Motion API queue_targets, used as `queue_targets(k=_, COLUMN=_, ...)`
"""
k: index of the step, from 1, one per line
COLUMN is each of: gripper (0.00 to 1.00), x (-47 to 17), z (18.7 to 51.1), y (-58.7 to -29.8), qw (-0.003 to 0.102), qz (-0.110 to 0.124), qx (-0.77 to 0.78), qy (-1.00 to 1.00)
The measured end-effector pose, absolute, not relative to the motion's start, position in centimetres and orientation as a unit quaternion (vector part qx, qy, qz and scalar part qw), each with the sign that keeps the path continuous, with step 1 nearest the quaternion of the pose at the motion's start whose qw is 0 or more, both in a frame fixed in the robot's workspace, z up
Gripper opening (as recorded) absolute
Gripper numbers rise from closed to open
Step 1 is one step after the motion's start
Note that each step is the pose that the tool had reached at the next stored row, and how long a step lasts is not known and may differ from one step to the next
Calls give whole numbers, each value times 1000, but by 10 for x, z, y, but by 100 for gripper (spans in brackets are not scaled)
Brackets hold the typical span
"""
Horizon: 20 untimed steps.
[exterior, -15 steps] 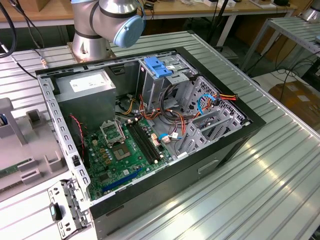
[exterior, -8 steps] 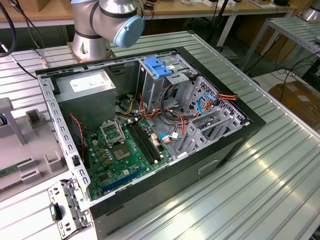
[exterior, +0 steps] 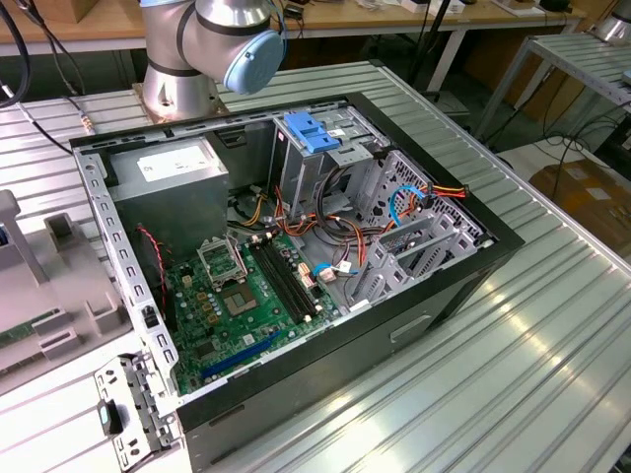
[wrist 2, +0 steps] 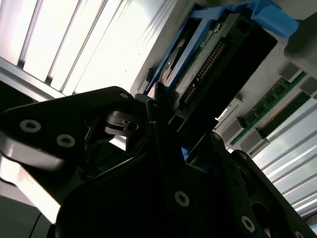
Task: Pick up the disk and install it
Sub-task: 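Pick up the disk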
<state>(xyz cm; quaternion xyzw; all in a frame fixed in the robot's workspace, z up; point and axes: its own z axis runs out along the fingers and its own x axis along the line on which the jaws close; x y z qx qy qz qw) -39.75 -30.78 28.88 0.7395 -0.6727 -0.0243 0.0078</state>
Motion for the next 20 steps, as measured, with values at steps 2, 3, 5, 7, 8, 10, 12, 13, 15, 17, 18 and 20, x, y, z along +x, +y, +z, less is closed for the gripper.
queue_targets(k=2, gripper=37, x=-397, z=290, y=-308, qw=8, qz=-24, qx=740, qy=-673)
queue_targets(k=3, gripper=37, x=-397, z=291, y=-308, qw=8, qz=-24, qx=740, qy=-673)
queue_targets(k=5, gripper=37, x=-397, z=292, y=-308, qw=8, qz=-24, qx=739, qy=-673)
queue_targets(k=7, gripper=37, x=-397, z=292, y=-308, qw=7, qz=-25, qx=740, qy=-673)
queue_targets(k=8, gripper=37, x=-397, z=292, y=-308, qw=7, qz=-25, qx=740, qy=-673)
queue_targets(k=10, gripper=37, x=-397, z=292, y=-308, qw=7, qz=-25, qx=740, qy=-673)
queue_targets(k=12, gripper=36, x=-397, z=292, y=-308, qw=7, qz=-25, qx=740, qy=-673)
queue_targets(k=13, gripper=36, x=-397, z=292, y=-308, qw=6, qz=-26, qx=740, qy=-673)
queue_targets(k=15, gripper=36, x=-397, z=295, y=-308, qw=6, qz=-26, qx=740, qy=-673)
queue_targets(k=17, gripper=36, x=-397, z=297, y=-308, qw=6, qz=-26, qx=740, qy=-673)
queue_targets(k=18, gripper=36, x=-397, z=298, y=-308, qw=6, qz=-26, qx=740, qy=-673)
queue_targets(k=20, gripper=36, x=-397, z=300, y=-308, qw=6, qz=-26, qx=740, qy=-673)
